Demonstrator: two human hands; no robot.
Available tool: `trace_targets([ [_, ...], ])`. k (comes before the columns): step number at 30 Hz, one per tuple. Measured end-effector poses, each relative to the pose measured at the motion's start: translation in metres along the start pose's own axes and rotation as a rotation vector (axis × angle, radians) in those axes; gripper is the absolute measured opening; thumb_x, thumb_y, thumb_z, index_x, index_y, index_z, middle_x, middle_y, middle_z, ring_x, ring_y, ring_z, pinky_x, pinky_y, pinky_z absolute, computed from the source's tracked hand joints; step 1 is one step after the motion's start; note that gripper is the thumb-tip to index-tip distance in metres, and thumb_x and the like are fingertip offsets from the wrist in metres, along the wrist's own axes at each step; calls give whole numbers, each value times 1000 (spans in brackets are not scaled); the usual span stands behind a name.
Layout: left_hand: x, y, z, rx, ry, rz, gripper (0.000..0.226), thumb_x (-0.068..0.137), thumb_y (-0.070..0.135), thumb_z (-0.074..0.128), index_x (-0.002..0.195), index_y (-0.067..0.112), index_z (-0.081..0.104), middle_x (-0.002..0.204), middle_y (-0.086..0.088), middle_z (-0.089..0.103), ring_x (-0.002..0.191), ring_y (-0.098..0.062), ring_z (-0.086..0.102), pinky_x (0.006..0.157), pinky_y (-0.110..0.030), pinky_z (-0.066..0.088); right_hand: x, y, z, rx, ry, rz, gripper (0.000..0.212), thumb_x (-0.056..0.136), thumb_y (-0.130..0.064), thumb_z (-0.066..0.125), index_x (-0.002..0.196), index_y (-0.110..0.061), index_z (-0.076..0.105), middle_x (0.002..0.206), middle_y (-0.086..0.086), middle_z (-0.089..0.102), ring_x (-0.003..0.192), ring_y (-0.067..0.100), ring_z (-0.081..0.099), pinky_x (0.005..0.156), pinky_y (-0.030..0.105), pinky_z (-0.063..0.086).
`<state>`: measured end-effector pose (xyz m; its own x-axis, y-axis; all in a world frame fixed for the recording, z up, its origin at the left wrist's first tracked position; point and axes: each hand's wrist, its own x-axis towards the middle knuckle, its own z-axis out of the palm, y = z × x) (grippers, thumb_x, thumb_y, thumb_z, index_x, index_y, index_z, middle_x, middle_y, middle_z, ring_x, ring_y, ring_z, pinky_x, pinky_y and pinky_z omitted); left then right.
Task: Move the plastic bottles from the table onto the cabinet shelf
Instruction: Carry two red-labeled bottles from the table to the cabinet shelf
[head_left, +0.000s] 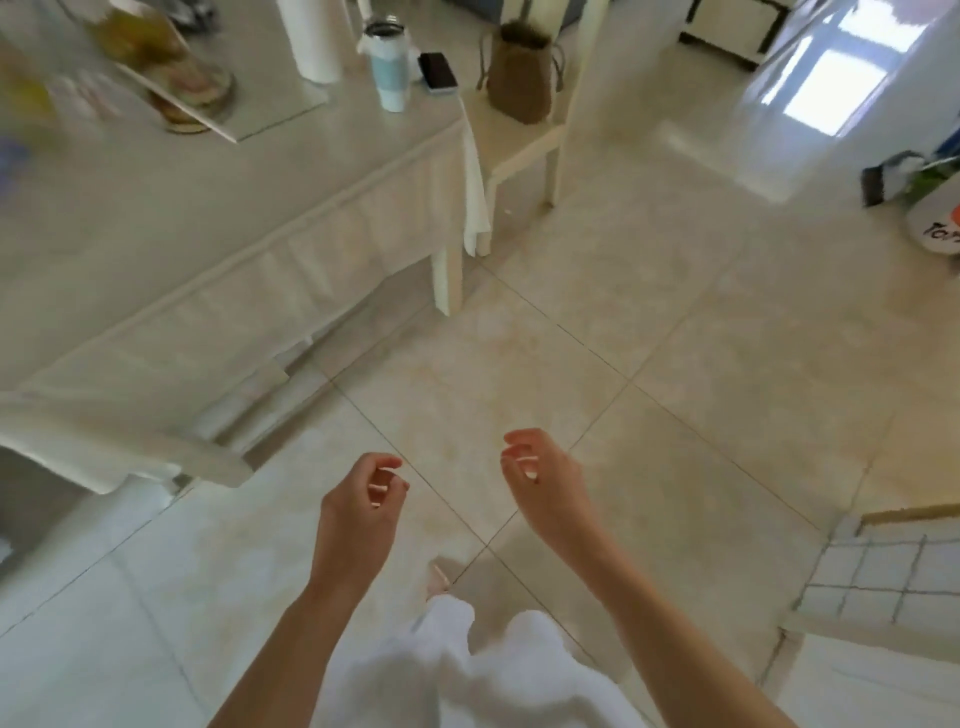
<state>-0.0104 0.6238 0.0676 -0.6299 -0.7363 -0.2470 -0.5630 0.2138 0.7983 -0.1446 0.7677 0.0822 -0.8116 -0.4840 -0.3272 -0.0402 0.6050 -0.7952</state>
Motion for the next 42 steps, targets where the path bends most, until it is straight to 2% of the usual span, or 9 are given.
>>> trace_targets([
  [2, 20, -14, -32, -20, 74, -39, 14, 93, 14, 56, 98, 25, 63, 84, 9, 70, 77, -9, 67, 64, -14, 46, 18, -24, 34, -25, -82, -35, 23, 95, -14, 54, 118, -14, 58, 106, 0, 66, 93, 11, 62, 75, 10, 43],
  [7, 46, -44, -82, -70, 223, -156, 14, 93, 14, 55, 96, 25, 64, 86, 10, 70, 79, -9, 66, 66, -16, 47, 47, -69, 93, -114, -260, -147, 22, 96, -19, 52, 117, -17, 59, 103, -7, 63, 90, 3, 60, 80, 15, 49],
  [9, 53, -55, -92, -95, 266, -207, 14, 93, 14, 56, 95, 24, 65, 86, 10, 70, 79, -10, 67, 66, -14, 46, 62, -82, 110, -148, -300, -183, 22, 96, -20, 52, 117, -18, 59, 100, -9, 63, 87, -1, 59, 76, 9, 47],
  [13, 71, -74, -104, -144, 331, -293, 14, 91, 12, 57, 91, 24, 64, 84, 8, 70, 78, -13, 67, 65, -13, 44, 96, -107, 142, -206, -373, -210, 21, 95, -20, 52, 115, -17, 60, 95, -8, 65, 88, 5, 61, 74, 9, 43],
  [20, 158, -73, -132, -165, 368, -352, 15, 91, 13, 56, 92, 25, 64, 85, 9, 70, 78, -10, 67, 65, -15, 45, 178, -157, 183, -226, -458, -271, 20, 95, -21, 53, 113, -18, 61, 91, -10, 65, 81, -3, 61, 65, 2, 44],
  [27, 276, -59, -168, -128, 332, -409, 14, 89, 15, 57, 93, 27, 64, 87, 3, 71, 74, -13, 70, 68, -25, 53, 278, -233, 209, -265, -539, -348, 22, 96, -21, 52, 117, -17, 60, 97, -5, 65, 86, 5, 59, 64, 1, 41],
  [32, 330, -52, -197, -143, 381, -423, 16, 89, 17, 58, 87, 32, 62, 85, 5, 71, 74, -12, 69, 73, -34, 57, 331, -274, 234, -308, -589, -363, 23, 94, -22, 55, 115, -15, 60, 99, -1, 67, 90, 14, 62, 72, 16, 42],
  [37, 371, -64, -224, -187, 391, -475, 19, 88, 15, 57, 86, 33, 62, 83, 5, 71, 76, -13, 69, 75, -33, 56, 369, -303, 272, -345, -662, -352, 22, 94, -23, 54, 115, -16, 60, 97, -3, 66, 88, 12, 63, 73, 18, 44],
  [42, 421, -85, -261, -211, 379, -492, 22, 87, 10, 57, 85, 31, 62, 82, 2, 71, 75, -17, 69, 76, -34, 56, 402, -340, 318, -351, -626, -379, 20, 91, -19, 58, 110, -13, 64, 89, -4, 66, 83, 13, 63, 79, 23, 47],
])
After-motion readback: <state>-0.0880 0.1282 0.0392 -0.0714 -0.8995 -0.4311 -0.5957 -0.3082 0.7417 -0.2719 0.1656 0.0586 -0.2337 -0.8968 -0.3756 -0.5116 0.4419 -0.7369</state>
